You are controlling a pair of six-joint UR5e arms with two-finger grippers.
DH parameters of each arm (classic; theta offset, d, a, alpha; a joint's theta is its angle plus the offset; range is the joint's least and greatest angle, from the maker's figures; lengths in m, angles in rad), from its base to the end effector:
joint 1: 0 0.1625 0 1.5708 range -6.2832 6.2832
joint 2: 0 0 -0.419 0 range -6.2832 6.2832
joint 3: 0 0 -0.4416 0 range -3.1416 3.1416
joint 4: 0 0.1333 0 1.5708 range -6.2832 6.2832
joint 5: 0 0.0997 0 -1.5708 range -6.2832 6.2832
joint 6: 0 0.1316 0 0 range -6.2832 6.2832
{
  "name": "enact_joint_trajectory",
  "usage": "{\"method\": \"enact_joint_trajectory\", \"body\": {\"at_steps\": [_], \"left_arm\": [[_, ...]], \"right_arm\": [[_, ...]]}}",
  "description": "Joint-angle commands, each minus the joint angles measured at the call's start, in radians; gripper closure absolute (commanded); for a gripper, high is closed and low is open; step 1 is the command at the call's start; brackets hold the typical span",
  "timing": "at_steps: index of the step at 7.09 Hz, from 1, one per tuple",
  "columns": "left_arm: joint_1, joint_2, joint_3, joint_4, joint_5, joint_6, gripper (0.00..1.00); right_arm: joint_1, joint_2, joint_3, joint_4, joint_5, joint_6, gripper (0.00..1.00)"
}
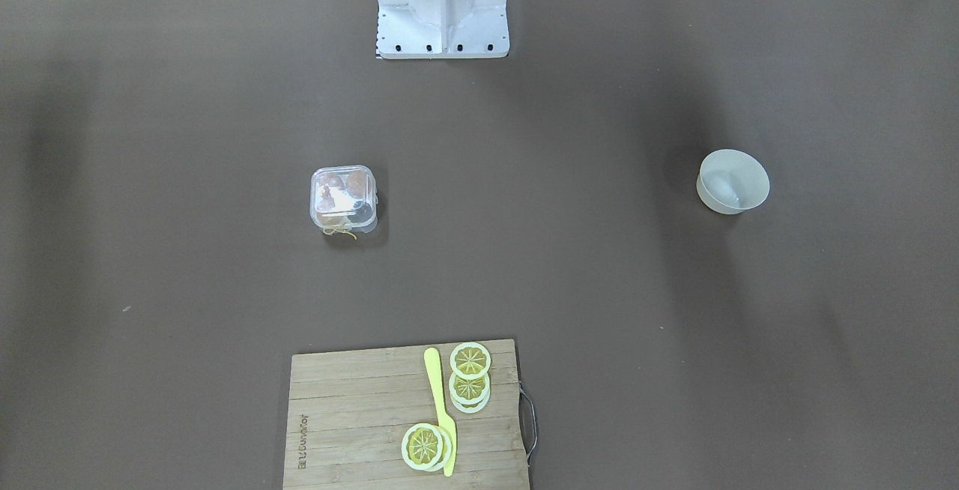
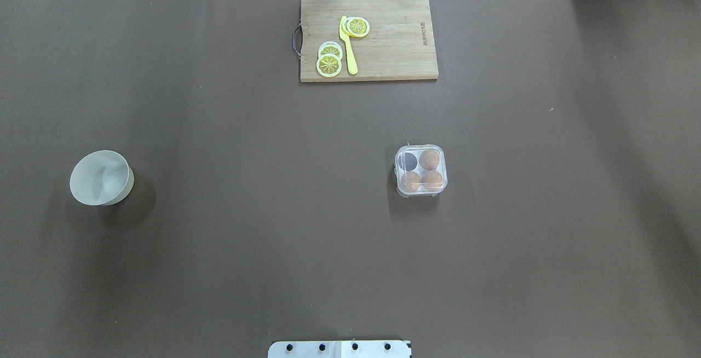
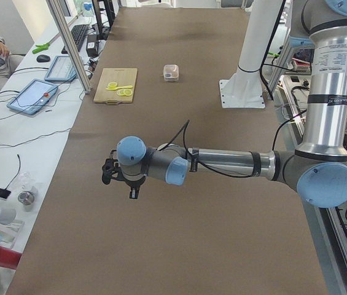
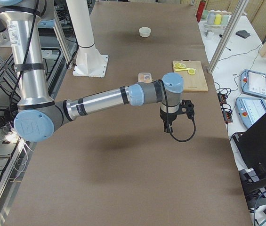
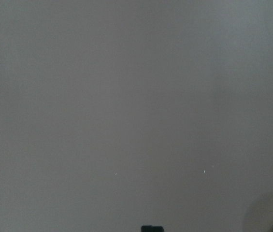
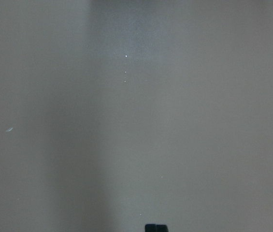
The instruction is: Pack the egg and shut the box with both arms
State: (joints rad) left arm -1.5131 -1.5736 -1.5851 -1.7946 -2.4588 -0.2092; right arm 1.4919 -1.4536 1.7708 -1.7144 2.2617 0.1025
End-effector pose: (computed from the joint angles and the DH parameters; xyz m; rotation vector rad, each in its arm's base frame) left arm 0.0011 -0.5602 0.6308 0.1052 0.9052 -0.0339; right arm 0.0032 -0.5864 0.5236 0.1035 -0.7013 -0.0374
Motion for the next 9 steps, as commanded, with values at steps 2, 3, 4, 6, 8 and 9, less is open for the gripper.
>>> {"method": "enact_joint_trajectory", "body": {"at_steps": [2,3,4,6,8,9], "left_arm": [[0.001,-0.008,-0.013,0.064,-0.034,0.022,1.00],[0.001,-0.028,-0.030,0.128,-0.034,0.024,1.00],[0.001,-0.052,-0.020,0.138,-0.031,0.022,1.00],[0.002,-0.053,-0.021,0.127,-0.025,0.025,0.02],[0.001,-0.051,-0.024,0.126,-0.008,0.027,0.02],[-0.004,-0.045,-0.024,0.110,0.009,0.027,0.02]], "right_arm": [[0.005,-0.036,0.016,-0.027,-0.010,-0.003,1.00],[0.005,-0.048,0.012,-0.028,-0.011,-0.004,1.00],[0.005,-0.065,0.010,-0.027,-0.010,-0.010,1.00],[0.002,-0.056,0.007,-0.027,-0.017,-0.009,0.01],[-0.001,-0.045,0.009,-0.027,-0.022,-0.009,0.00],[-0.001,-0.041,0.007,-0.027,-0.024,-0.009,0.00]]}}
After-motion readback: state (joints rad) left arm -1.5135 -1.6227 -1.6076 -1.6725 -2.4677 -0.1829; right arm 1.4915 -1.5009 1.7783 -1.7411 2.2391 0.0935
